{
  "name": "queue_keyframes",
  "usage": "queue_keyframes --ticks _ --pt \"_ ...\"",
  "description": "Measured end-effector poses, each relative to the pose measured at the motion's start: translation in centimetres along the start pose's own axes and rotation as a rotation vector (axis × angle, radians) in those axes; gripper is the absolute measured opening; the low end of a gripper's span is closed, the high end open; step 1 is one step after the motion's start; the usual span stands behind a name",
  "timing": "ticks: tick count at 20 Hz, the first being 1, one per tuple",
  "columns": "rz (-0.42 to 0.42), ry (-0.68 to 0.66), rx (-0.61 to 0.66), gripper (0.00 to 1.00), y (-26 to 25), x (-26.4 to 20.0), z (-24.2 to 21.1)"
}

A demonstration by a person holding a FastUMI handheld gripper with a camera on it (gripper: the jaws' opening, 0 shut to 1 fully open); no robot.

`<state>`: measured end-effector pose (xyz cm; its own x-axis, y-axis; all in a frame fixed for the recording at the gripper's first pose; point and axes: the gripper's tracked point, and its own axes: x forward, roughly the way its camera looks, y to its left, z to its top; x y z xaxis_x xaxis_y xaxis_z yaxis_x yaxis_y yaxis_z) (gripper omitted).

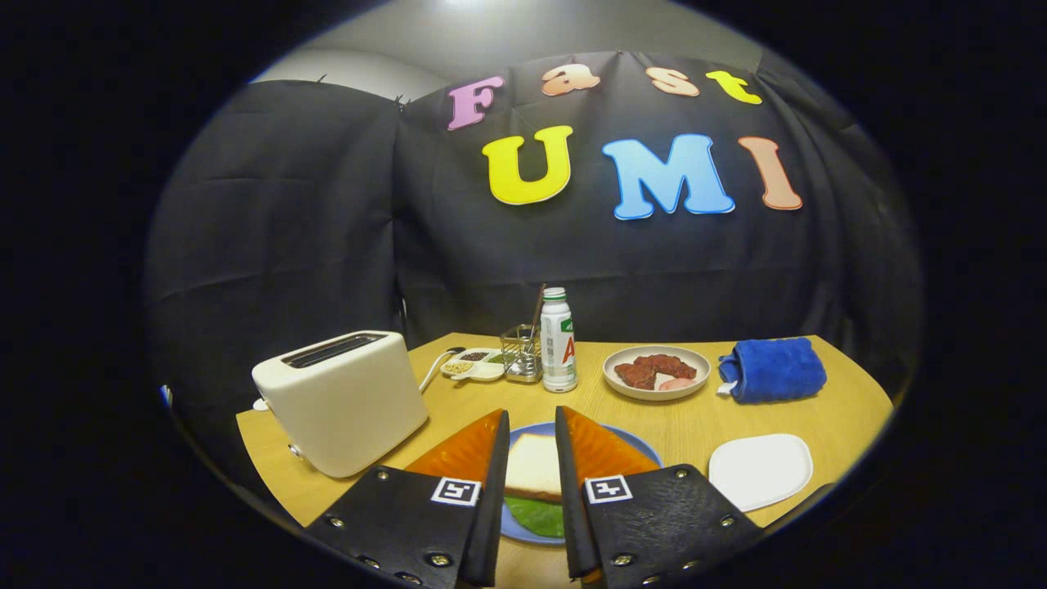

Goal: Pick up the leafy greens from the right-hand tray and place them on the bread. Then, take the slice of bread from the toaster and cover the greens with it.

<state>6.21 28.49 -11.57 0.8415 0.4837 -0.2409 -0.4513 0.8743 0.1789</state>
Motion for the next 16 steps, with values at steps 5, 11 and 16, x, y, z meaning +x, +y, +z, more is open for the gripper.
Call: queue_keyframes --ticks 5,11,16 --pt "-0.068 -0.073 -0.027 0.32 -3.3 -2.4 3.0" --pt "-0.173 -0.152 -0.043 0.32 -9.1 -6.3 6.2" --pt "-0.288 -0.198 -0.059 0.32 -15.9 -10.6 8.1"
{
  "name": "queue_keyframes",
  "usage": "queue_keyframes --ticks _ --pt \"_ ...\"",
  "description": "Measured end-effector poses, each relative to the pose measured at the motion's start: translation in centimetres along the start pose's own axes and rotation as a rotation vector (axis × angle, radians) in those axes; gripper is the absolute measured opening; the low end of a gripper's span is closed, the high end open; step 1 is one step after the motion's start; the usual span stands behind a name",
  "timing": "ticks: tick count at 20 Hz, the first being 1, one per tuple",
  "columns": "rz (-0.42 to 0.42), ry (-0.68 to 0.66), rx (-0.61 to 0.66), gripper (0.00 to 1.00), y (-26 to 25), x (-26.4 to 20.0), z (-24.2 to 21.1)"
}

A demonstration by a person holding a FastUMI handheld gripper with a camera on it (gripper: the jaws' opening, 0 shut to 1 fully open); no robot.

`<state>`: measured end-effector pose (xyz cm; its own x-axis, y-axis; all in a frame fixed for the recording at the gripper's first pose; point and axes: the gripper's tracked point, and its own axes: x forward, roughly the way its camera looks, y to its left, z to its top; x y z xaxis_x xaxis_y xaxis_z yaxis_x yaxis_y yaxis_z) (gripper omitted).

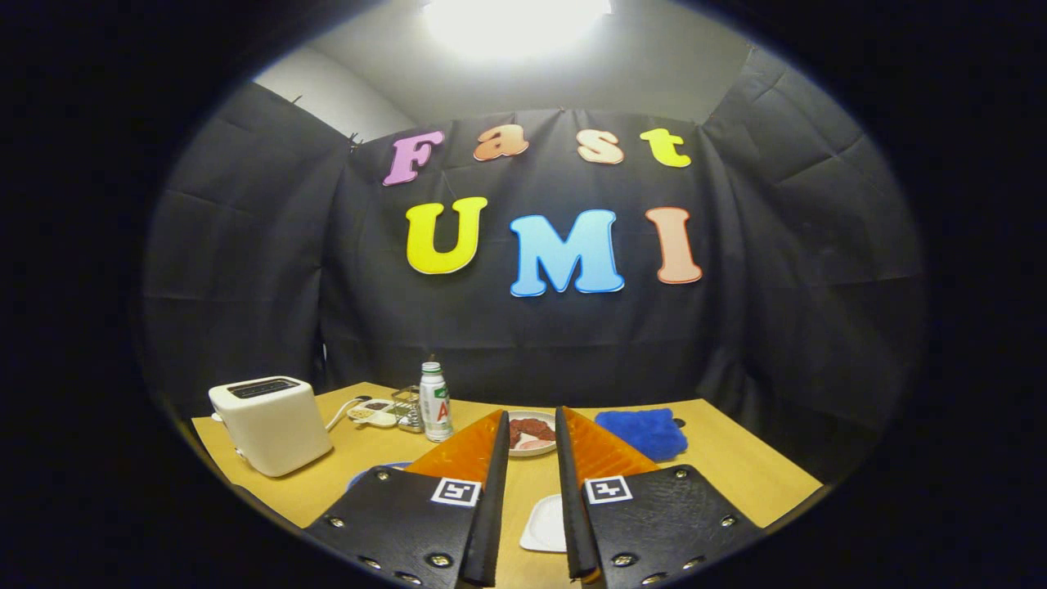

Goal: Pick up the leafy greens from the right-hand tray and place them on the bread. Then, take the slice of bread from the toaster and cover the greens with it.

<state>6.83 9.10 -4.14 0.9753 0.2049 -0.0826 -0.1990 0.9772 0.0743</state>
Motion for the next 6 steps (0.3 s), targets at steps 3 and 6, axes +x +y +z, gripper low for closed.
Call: queue_keyframes --ticks 3,6 --pt "-0.065 -0.013 0.002 0.32 -4.9 -1.2 0.6" --pt "-0.113 -0.012 0.01 0.32 -9.6 -2.4 0.9"
